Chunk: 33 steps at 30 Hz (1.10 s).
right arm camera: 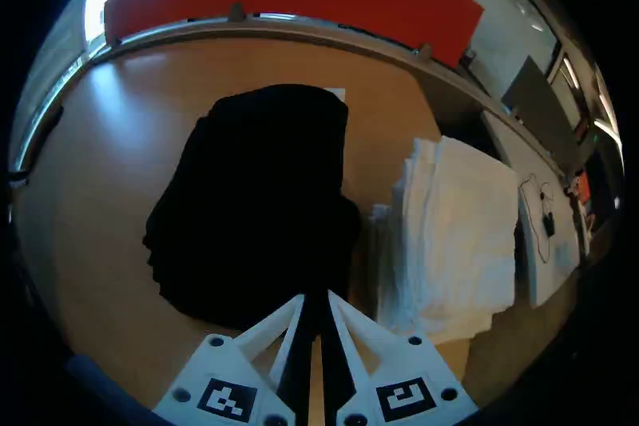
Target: Fold towel
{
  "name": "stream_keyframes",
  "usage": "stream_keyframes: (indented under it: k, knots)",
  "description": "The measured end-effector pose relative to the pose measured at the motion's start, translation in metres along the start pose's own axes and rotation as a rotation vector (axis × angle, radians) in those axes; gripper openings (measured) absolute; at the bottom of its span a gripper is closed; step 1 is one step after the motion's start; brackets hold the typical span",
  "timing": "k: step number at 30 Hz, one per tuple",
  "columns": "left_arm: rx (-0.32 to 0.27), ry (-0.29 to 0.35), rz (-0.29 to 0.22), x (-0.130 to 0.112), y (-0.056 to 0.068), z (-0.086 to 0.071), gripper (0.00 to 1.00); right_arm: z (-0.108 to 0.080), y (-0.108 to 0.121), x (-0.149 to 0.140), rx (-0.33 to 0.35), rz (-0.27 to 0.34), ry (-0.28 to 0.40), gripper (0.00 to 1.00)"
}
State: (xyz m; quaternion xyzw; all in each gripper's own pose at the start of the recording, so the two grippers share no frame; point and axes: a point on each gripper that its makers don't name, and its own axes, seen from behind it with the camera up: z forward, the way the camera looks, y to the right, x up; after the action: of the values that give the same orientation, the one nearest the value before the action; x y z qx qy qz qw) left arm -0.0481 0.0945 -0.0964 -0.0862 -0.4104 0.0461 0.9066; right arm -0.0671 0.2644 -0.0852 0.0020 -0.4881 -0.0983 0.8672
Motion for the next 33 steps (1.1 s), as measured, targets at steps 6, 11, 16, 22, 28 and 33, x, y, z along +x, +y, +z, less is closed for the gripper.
stream_keyframes:
  k: [6,11,16,22,28,33]
  knots:
    - [0.000,-0.002,0.000,0.000,0.000,0.001,0.77,0.001,0.000,0.001,-0.001,-0.002,-0.003,0.06]
    - [0.001,-0.003,-0.002,0.000,-0.001,0.002,0.77,0.000,0.000,0.003,-0.005,-0.004,0.005,0.07]
    - [0.002,-0.002,0.000,0.001,-0.002,0.002,0.77,-0.003,-0.001,0.006,-0.006,-0.008,0.020,0.12]
    - [0.001,-0.001,-0.001,0.001,-0.001,0.002,0.77,-0.009,0.003,0.008,-0.029,-0.008,0.039,0.36]
    - [-0.001,0.000,0.001,0.003,0.000,0.003,0.77,-0.016,0.006,0.008,-0.041,-0.002,0.054,0.55]
    - [-0.003,0.001,-0.001,0.004,0.001,0.003,0.77,-0.020,0.007,0.008,-0.048,0.000,0.062,0.69]
